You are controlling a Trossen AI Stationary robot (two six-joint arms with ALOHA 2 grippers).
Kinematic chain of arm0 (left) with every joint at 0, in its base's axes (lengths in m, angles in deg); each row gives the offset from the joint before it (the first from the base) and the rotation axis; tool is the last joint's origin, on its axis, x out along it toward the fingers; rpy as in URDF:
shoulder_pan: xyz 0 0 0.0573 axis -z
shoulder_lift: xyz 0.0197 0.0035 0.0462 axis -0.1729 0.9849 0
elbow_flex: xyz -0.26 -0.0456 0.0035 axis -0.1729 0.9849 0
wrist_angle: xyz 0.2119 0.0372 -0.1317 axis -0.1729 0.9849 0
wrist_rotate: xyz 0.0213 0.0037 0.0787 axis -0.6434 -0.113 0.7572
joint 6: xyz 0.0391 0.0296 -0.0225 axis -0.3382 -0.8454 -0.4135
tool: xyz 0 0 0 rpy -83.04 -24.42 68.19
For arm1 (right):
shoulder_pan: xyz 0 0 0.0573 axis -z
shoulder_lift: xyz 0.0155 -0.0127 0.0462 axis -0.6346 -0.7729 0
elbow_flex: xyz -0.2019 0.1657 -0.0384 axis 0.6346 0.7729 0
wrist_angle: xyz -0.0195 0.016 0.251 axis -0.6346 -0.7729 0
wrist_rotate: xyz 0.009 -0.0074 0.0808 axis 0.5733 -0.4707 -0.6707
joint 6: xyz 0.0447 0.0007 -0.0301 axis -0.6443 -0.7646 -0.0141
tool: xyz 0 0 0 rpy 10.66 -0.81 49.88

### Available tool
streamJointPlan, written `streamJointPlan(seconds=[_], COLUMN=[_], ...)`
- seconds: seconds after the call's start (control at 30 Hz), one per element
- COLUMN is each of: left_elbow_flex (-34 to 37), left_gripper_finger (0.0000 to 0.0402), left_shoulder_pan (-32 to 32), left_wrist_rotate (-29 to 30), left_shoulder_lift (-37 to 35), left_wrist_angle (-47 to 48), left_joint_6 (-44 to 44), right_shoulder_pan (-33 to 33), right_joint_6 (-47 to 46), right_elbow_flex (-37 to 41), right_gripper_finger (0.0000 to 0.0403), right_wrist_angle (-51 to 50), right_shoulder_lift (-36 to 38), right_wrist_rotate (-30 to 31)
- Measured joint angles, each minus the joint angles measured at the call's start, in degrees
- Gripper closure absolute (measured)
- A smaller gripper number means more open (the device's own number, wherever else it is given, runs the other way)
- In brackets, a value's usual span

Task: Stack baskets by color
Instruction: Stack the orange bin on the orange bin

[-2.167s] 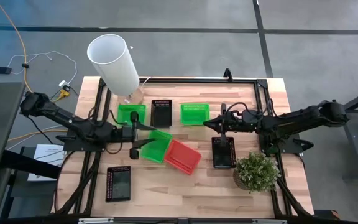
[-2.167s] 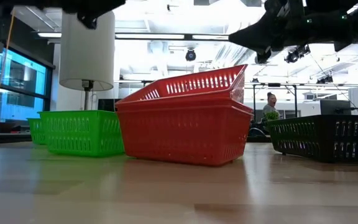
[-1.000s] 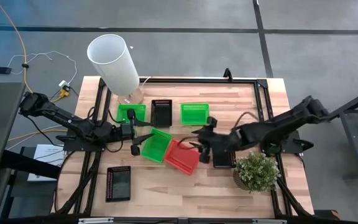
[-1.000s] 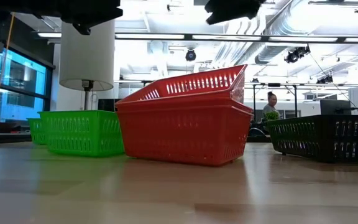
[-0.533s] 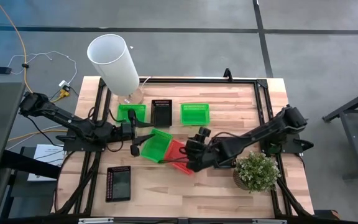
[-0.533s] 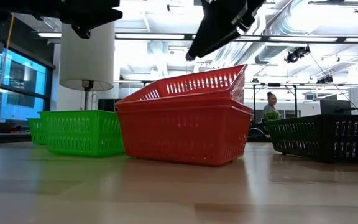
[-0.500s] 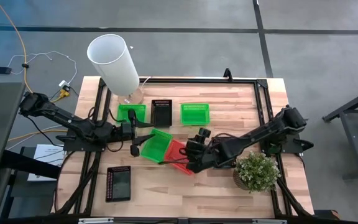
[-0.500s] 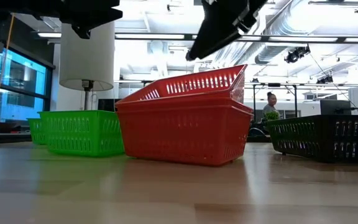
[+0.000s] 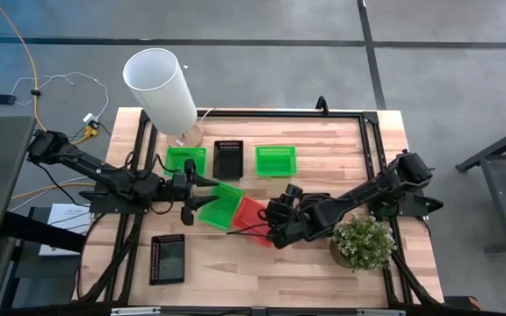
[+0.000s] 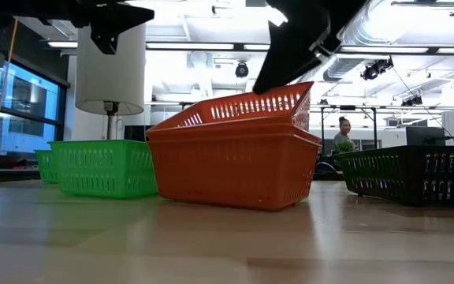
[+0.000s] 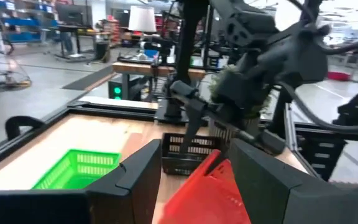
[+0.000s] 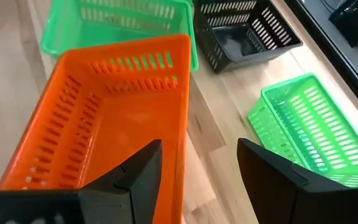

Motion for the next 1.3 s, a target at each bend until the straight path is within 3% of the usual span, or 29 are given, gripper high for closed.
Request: streamJointPlan(seconds=[0.43,0.57,0.77,1.13,1.2,1.3], left_elbow_flex=[0.0,0.0,0.0,0.0,0.0,0.0], left_gripper_finger=[0.0222,0.0222,0.0222,0.0222,0.0222,0.0222], left_shoulder_pan=[0.0,0.0,0.0,0.0,0.0,0.0], left_wrist_rotate=[-0.6,-0.6,-0.6,-0.6,-0.6,-0.6], left_shoulder_lift=[0.0,0.0,0.0,0.0,0.0,0.0], left_wrist_angle=[0.0,0.0,0.0,0.8,1.2,1.2], left_joint_6=[0.6,0.6,0.4,0.5,0.6,0.4], right_shoulder_pan=[1.5,2.2,2.8,0.3,-0.6,-1.2], right_joint_6=[-2.2,-2.1,0.2,6.2,5.9,5.6], right_elbow_flex=[2.9,2.9,2.9,4.3,8.4,18.9], right_gripper_finger=[0.0219,0.0270,0.0389,0.0401,0.0402,0.0402], right_wrist_angle=[0.4,-0.1,1.0,1.6,5.4,19.8], right_shoulder_lift=[0.0,0.0,0.0,8.6,11.9,18.0], right_wrist_rotate=[-0.1,-0.3,0.1,-0.2,-0.8,-4.6])
